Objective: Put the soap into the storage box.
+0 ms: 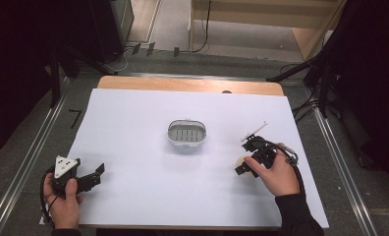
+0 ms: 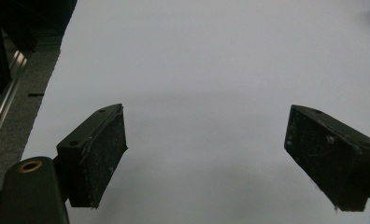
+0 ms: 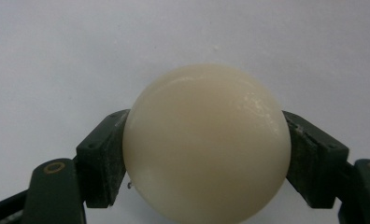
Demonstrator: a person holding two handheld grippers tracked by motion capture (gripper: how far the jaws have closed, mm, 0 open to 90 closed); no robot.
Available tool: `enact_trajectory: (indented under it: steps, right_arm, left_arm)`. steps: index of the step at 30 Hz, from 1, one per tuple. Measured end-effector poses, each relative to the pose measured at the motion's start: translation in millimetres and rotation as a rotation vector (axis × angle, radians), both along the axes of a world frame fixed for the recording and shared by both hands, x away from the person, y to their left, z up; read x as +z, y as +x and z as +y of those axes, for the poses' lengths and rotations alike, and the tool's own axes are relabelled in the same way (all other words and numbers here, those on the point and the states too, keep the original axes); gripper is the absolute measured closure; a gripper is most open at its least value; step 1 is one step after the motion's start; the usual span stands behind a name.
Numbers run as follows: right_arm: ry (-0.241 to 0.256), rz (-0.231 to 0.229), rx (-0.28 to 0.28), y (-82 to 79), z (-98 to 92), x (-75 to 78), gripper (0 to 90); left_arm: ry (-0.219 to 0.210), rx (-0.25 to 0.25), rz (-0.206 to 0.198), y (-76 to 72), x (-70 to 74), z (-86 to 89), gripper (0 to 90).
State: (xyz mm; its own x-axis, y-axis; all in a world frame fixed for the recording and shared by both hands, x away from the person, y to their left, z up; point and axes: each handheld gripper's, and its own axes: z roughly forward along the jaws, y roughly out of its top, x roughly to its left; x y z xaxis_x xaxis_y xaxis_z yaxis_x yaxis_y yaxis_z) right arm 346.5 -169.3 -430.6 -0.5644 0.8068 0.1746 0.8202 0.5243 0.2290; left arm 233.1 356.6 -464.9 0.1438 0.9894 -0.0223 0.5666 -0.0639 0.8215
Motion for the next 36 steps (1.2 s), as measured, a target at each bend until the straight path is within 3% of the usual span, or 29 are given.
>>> enact_trajectory:
  steps: [21, 36]
  right_arm:
    - [0.003, -0.008, 0.036, 17.4, 24.5, 18.4, 24.2]
    - [-0.007, -0.003, 0.085, 28.8, 57.4, 31.4, 24.3]
  left_arm:
    - [-0.007, -0.006, 0.011, 0.6, 0.1, 0.7, 13.9]
    - [-0.014, -0.006, 0.009, 0.7, 0.0, 1.6, 13.9]
